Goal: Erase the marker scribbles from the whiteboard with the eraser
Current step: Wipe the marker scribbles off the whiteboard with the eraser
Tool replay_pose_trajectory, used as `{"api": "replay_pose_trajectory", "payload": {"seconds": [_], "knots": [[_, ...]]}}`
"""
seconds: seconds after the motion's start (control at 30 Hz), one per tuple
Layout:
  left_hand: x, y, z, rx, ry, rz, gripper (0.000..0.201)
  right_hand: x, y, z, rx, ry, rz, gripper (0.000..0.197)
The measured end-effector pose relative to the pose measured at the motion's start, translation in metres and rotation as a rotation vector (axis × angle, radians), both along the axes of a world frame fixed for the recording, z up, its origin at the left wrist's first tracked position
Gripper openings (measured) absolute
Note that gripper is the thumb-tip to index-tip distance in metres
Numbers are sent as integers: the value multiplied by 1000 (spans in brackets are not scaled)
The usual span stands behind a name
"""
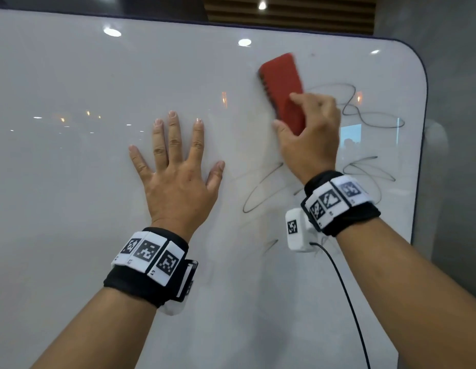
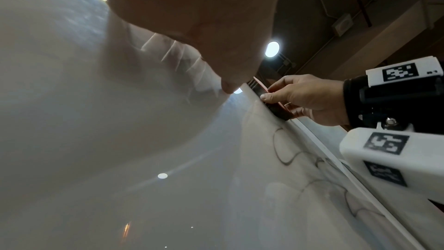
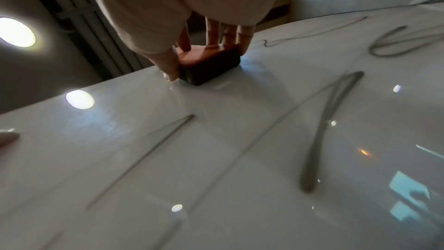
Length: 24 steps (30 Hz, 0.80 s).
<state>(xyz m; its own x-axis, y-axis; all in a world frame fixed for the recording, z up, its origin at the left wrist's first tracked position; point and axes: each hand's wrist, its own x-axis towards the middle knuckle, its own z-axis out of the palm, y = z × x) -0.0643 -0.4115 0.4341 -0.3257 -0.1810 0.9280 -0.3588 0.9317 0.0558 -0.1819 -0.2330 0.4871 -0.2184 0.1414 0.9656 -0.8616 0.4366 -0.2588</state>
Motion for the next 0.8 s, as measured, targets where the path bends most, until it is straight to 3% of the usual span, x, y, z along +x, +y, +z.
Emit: {"api": "replay_pose_trajectory", "payload": {"seconds": [0.07,0.27,0.47,0.53,0.67,0.8], "knots": [[0,-1,0,1,2,-2,72,-2,0,5,-84,-53,9,46],[0,3,-1,11,22,-9,73,17,-14,-23,250,146,11,46],[1,3,0,15,8,-4,72,2,-8,5,-31,-28,11,45],[1,3,0,11,13,-11,72,8,-13,-1,-2,8,-7,45],[1,4,-1,18,16,-14,72,10,-7,-14,256,165,-37,46],[3,17,8,76,29,-16,71,-8,12,4,24,25,-18,46]]}}
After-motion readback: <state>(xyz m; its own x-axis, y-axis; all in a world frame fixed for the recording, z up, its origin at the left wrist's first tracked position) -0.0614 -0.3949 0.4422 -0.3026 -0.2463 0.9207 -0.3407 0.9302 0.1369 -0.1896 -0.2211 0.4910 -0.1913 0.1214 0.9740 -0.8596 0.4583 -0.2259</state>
